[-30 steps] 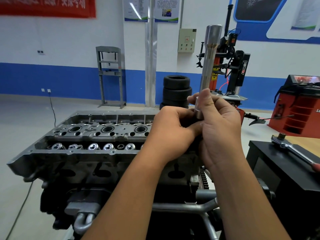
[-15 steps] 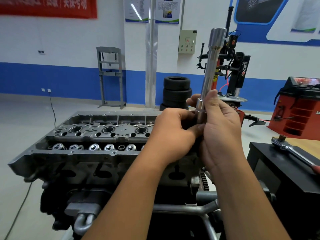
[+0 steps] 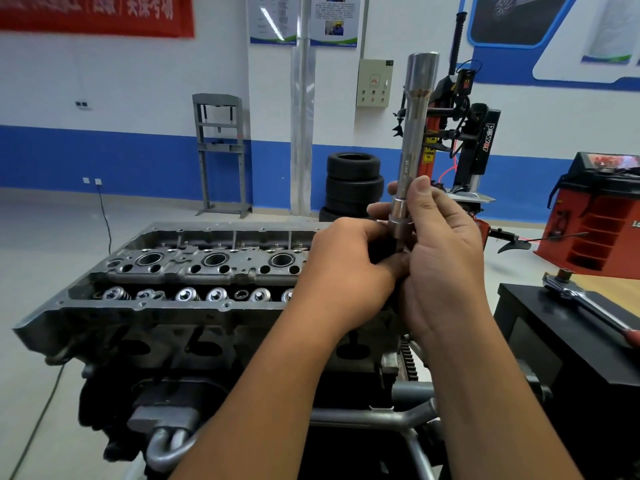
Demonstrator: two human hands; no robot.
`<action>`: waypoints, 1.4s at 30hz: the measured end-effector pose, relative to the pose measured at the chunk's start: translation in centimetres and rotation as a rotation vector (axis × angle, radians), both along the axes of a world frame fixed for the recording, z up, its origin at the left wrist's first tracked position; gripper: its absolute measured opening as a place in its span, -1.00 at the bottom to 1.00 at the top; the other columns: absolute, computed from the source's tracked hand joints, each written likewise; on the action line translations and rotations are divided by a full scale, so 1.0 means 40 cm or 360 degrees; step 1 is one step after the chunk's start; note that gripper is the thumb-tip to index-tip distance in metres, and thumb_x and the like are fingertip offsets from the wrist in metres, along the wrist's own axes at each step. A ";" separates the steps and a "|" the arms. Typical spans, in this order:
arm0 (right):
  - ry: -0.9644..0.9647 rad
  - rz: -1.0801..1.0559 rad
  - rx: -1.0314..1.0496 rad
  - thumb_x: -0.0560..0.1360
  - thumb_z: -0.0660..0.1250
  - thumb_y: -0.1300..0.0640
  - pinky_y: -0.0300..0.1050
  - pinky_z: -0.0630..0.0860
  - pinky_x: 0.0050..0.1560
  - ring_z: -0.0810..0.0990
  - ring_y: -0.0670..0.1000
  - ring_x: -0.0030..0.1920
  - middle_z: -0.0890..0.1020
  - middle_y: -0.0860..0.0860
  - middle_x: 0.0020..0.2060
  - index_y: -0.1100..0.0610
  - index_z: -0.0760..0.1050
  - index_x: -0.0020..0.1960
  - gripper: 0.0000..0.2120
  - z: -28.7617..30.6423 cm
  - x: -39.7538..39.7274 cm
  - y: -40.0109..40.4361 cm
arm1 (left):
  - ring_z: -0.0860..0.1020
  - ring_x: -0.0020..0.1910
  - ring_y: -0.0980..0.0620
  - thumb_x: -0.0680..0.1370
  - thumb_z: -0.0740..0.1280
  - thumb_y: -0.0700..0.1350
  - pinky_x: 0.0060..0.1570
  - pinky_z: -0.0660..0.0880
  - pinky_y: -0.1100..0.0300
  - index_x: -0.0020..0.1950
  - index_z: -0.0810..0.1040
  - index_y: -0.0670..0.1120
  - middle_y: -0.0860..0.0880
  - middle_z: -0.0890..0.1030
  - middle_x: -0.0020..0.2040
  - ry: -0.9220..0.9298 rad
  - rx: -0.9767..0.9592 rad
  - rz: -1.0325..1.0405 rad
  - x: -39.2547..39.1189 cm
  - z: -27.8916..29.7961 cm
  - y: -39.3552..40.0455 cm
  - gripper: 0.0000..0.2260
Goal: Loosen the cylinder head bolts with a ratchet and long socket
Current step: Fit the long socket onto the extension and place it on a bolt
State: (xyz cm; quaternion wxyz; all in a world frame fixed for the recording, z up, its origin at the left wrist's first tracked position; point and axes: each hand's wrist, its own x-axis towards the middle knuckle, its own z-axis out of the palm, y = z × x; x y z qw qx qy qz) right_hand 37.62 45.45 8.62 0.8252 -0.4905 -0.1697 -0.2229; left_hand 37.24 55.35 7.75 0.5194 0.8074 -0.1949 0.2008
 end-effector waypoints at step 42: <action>-0.0018 0.0016 0.0057 0.32 0.53 -0.10 0.50 0.55 0.12 0.64 0.17 -0.16 0.71 0.12 -0.19 0.13 0.58 -0.09 -0.66 0.004 -0.001 -0.003 | 0.71 -0.06 0.14 0.49 0.58 -0.10 0.07 0.68 -0.02 0.00 0.75 0.01 0.09 0.75 -0.10 -0.0008 -0.0188 0.0002 0.006 -0.002 0.003 -0.89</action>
